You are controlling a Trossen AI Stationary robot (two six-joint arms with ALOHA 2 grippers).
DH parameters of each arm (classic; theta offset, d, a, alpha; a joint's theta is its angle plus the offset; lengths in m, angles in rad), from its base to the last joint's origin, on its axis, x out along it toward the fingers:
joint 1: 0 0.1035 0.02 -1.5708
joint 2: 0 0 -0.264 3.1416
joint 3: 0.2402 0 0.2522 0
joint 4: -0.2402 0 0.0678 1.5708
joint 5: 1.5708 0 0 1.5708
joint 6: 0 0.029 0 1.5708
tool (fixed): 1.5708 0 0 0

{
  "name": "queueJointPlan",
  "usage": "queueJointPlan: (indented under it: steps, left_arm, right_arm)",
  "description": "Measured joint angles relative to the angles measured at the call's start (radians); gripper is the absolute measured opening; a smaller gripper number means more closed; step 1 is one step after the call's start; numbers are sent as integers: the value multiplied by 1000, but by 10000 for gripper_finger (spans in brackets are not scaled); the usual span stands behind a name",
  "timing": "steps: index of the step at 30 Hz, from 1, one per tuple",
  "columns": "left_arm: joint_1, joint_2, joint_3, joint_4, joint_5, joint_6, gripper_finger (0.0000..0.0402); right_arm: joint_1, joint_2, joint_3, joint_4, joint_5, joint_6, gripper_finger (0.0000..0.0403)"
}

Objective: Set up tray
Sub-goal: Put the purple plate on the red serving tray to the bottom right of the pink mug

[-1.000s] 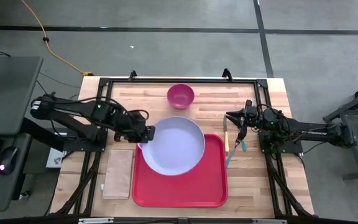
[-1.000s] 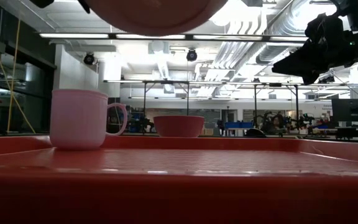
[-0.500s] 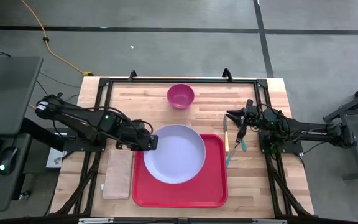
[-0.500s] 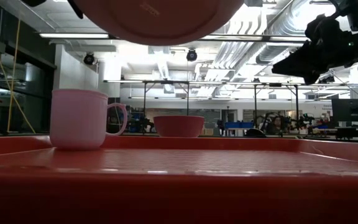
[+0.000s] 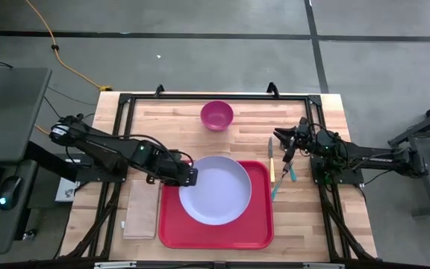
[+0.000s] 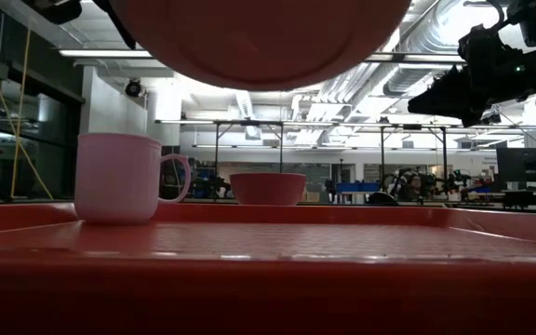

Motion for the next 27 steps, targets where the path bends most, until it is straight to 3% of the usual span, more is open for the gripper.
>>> queueJointPlan:
  steps: [7,27]
  left_arm:
    - [-25,43,-1,26,3,-7,12]
    - [-103,149,-1,46,-48,-84,12]
  right_arm:
    - [0,0,0,-1,51,0,57]
    - [0,0,0,-16,51,0,57]
